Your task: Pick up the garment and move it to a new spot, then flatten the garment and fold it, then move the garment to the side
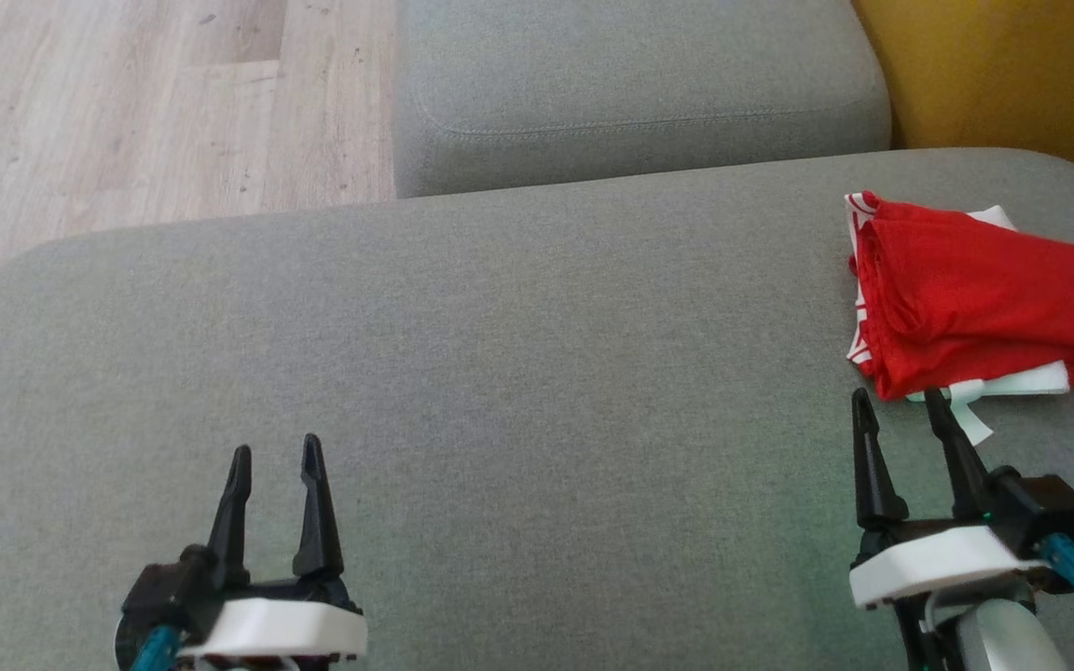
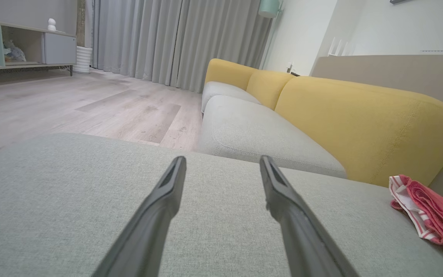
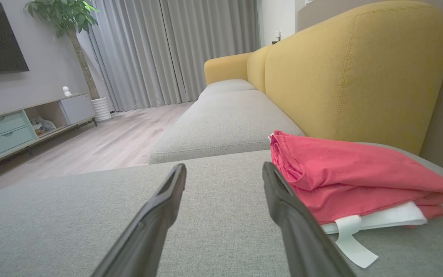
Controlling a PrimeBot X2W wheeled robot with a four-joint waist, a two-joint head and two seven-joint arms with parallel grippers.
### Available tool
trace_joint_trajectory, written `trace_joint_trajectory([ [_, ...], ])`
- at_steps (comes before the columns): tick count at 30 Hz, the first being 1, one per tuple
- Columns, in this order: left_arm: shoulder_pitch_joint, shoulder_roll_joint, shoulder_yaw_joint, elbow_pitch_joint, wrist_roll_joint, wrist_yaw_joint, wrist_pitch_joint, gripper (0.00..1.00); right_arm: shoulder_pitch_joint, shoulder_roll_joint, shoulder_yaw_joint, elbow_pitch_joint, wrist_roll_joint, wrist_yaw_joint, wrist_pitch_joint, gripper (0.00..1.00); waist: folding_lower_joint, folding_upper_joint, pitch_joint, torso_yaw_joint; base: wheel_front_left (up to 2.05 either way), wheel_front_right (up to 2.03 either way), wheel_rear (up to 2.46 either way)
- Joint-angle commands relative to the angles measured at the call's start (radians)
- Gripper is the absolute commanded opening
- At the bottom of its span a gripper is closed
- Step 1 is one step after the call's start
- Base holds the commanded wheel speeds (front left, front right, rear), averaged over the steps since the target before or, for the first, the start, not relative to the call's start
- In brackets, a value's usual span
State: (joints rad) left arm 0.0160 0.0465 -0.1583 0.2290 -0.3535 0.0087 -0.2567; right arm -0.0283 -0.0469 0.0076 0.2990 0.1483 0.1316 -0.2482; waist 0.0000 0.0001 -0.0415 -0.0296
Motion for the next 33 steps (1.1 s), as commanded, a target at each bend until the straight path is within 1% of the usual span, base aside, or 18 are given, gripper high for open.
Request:
trace_joint_trajectory([
  [1,-0.036,0.004,0.038,-0.022,-0.019,-0.001,-0.005,1.00,-0.036,-0.003,0.026,-0.037,-0.006,-0.001,-0.013,1.00,0.0000,-0.0001,0.000,0.003,0.00,0.00,0.00],
  [13,-0.031,0.004,0.049,-0.019,-0.041,0.010,-0.005,1.00,-0.038,-0.003,0.036,-0.032,-0.002,-0.001,-0.013,1.00,0.0000,-0.0001,0.003,-0.004,0.00,0.00,0.00],
  [30,-0.032,0.004,0.049,-0.004,-0.062,0.008,-0.005,1.00,-0.042,-0.003,0.037,-0.024,0.004,-0.001,-0.014,1.00,0.0000,-0.0001,0.004,-0.004,0.00,0.00,0.00],
  [31,0.000,0.000,0.014,0.026,-0.059,0.001,0.000,0.00,0.000,0.000,0.011,0.003,0.000,0.000,0.000,0.00,0.0000,-0.0001,0.004,-0.004,0.00,0.00,0.00],
  [33,0.008,-0.001,0.011,0.056,-0.060,0.001,0.000,0.00,0.008,0.001,0.012,0.033,0.000,0.000,0.002,0.00,0.0000,-0.0001,0.004,-0.004,0.00,0.00,0.00],
])
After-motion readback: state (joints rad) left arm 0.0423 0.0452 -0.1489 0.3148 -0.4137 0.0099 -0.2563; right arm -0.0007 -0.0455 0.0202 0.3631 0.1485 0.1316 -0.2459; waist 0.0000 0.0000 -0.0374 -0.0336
